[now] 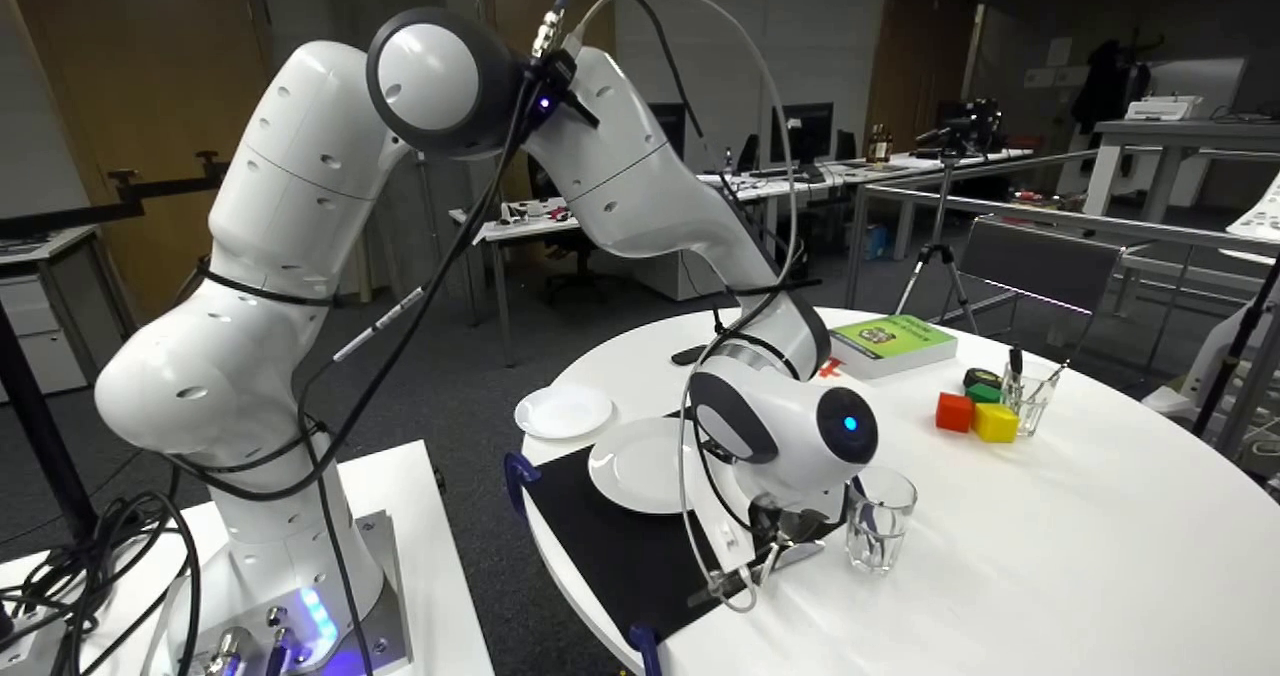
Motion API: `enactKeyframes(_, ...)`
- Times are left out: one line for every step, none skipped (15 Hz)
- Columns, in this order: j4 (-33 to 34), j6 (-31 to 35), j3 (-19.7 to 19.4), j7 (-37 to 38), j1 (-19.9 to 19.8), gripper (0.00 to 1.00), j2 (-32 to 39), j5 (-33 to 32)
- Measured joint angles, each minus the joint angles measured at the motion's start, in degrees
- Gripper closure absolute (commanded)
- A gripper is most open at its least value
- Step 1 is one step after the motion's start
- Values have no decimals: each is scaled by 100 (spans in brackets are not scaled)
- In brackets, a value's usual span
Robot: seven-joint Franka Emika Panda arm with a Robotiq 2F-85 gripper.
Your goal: Put the white ceramic plate on the black mat
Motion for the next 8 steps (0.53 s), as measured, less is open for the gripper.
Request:
enactKeyframes(-38,64,17,0,1,0,-75,-30)
enactKeyframes(-84,126,36,0,4,0,-163,-58)
enactKeyframes(-129,167,55,0,8,0,-246,-82)
enactKeyframes(-183,205,76,0,13,0,-345,-110)
enactKeyframes(-239,236,95,0,18,0,-443,-138)
enactKeyframes(-300,267,110,1,27,0,-546,-170)
enactKeyframes(-373,314,112,13,52,0,-666,-203)
enactKeyframes(-452,374,112,39,82,0,-795,-238)
